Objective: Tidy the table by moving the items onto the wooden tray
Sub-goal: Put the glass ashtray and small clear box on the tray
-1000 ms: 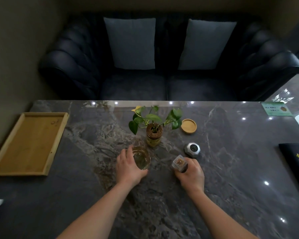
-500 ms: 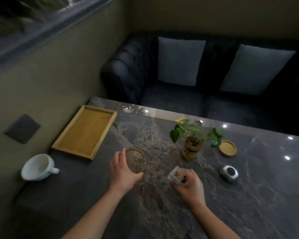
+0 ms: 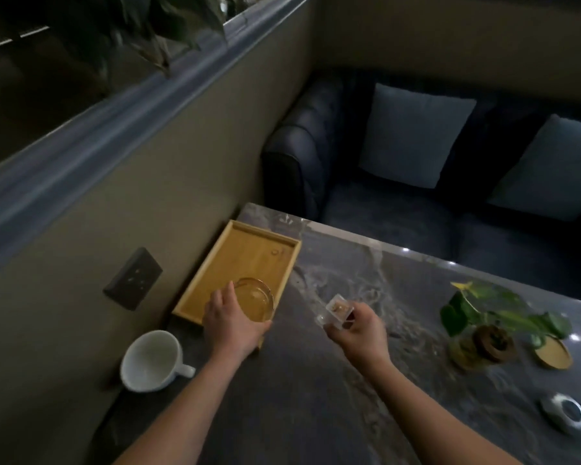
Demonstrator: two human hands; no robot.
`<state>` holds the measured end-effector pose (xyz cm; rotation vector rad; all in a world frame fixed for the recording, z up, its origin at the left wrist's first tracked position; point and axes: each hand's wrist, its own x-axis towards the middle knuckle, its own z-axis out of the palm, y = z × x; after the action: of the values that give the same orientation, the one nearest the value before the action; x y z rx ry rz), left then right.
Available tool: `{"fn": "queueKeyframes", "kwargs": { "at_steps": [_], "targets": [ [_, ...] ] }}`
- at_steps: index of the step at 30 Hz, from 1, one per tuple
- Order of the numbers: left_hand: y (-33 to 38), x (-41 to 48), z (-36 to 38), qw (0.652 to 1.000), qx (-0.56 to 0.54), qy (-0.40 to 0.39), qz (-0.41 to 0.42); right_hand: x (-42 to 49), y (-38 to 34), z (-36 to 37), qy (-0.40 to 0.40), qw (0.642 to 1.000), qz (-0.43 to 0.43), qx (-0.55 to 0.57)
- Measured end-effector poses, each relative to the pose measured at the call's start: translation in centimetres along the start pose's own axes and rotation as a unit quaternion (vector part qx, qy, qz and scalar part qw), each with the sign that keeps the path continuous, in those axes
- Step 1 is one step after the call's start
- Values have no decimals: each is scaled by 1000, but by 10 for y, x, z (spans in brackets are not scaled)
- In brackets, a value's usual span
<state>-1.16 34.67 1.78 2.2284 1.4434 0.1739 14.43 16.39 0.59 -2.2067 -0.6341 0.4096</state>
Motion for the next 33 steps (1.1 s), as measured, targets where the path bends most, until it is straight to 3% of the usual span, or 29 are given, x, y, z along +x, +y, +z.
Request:
{"fn": "queueKeyframes", "kwargs": {
  "at_steps": [12,24,33],
  "targets": [
    [-34,71,-5,996,22,0,-87,120,-68,67,-33,999,-19,-15],
    [-45,78,11,992,14,0,-124,190,-65,109,-77,987,-83,-114],
    [-47,76,15,990,51,16,-134,196,-55,114,-101,982,-109,-113]
  ]
}}
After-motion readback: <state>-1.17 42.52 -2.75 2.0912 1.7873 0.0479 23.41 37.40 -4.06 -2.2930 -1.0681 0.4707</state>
